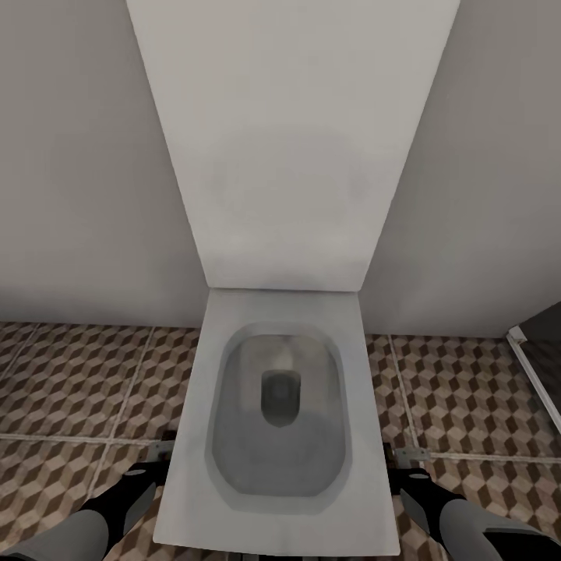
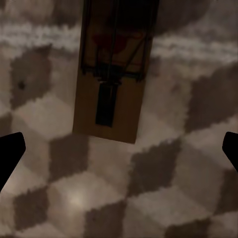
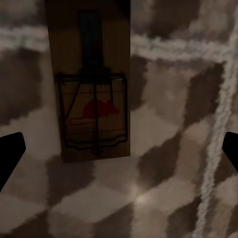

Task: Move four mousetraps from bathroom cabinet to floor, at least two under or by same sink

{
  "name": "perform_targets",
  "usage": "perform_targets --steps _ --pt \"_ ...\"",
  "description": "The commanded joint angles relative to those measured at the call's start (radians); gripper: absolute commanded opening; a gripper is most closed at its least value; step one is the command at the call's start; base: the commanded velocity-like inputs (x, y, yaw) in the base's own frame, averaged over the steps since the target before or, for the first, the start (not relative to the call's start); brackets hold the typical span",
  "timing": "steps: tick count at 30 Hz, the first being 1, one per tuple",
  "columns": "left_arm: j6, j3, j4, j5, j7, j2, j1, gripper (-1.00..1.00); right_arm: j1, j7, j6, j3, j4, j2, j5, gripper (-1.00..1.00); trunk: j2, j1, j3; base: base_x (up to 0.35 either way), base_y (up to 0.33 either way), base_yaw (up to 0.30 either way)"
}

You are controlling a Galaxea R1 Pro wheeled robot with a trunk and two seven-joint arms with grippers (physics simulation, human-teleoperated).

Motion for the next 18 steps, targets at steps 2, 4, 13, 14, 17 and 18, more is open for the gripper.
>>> perform_targets --steps 2,4,13,14,17,18 --pt "0.004 -0.009 -0.004 0.007 0.006 0.001 0.0 1.0 0.0 -0.003 0.001 -0.002 0.0 0.0 0.006 1.0 0.0 0.0 -0.001 0.0 0.0 0.0" --pt "0.003 -0.01 -0.005 0.007 0.006 0.002 0.001 1.0 0.0 -0.003 0.001 -0.002 0.0 0.0 0.006 1.0 0.0 0.0 -0.001 0.0 0.0 0.0" --pt "-0.005 -0.01 -0.01 0.006 0.01 0.001 0.0 1.0 0.0 -0.003 0.001 -0.002 -0.001 -0.001 0.006 1.0 0.0 0.0 -0.001 0.0 0.0 0.0" --pt "-0.005 -0.01 -0.012 0.006 0.011 0.001 0.0 1.0 0.0 -0.003 0.001 -0.002 -0.002 -0.001 0.006 1.0 0.0 0.0 -0.001 0.0 0.0 0.0" --pt "-0.002 -0.009 -0.014 0.007 0.014 0.001 0.001 1.0 0.0 -0.003 0.001 -0.002 -0.002 -0.001 0.006 1.0 0.0 0.0 -0.001 -0.041 0.0 0.0" --pt "-0.001 -0.008 -0.015 0.008 0.014 0.001 0.001 1.0 0.0 -0.003 0.001 -0.002 -0.002 -0.001 0.006 1.0 0.0 0.0 -0.001 -0.126 0.0 0.0"
